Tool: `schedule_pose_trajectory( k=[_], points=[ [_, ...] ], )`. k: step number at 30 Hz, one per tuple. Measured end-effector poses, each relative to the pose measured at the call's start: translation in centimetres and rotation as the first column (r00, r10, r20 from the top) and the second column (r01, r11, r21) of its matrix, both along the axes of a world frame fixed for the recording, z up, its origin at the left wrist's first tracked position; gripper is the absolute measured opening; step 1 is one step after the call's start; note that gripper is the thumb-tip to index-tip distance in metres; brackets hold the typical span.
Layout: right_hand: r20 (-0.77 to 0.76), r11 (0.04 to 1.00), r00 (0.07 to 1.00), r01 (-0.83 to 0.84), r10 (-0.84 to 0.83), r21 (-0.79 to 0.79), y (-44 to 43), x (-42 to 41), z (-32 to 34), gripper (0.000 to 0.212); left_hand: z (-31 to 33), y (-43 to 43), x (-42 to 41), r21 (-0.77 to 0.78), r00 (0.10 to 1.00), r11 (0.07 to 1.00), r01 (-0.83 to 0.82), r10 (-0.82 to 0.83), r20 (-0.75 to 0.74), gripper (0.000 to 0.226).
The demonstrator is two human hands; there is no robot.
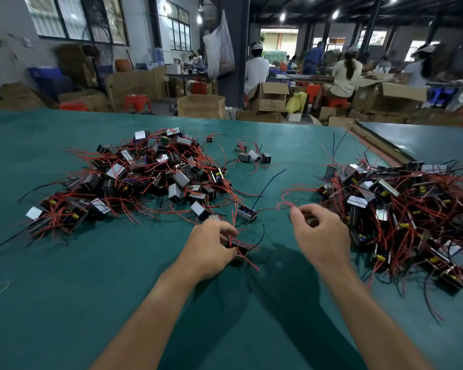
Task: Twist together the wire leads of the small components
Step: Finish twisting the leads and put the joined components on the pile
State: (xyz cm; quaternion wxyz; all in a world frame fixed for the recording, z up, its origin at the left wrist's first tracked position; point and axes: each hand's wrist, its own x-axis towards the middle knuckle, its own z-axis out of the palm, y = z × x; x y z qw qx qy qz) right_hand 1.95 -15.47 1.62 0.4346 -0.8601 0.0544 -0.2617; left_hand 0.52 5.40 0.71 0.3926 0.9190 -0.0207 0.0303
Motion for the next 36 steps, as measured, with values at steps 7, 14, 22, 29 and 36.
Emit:
schedule_pose_trajectory(
  k=[7,14,22,29,36],
  points=[
    [-0.227,0.974,0.969,-0.135,0.092,-0.181,0.5,0.1,-0.6,0.021,1.2,-0.6,-0.1,-0.409,0.994,0.911,-0.058,0.016,-0.106,0.026],
    [-0.326,0.950,0.908,-0.304,0.264,-0.076,0.5,0.2,-0.6,0.016,0.9,-1.0,-0.7,-0.434,0.996,0.900,-0.020,-0.018,-0.083,0.036],
    [-0.342,0.955,0.921,-0.251,0.185,-0.160,-0.4,0.4,-0.7,0.026,0.8,0.2,0.0,-0.503,0.978,0.840,-0.203,0.202,-0.057,0.032],
    [-0.183,0.970,0.974,-0.164,0.131,-0.181,-0.2,-0.2,0.5,0.015,0.4,-0.2,0.5,-0.427,0.978,0.881,-0.204,0.198,-0.061,0.030],
    [-0.445,0.773,0.800,-0.558,0.403,-0.303,0.4,-1.5,0.8,0.047,0.6,-0.7,-0.1,-0.415,0.993,0.904,-0.105,0.115,-0.001,0.018]
  ],
)
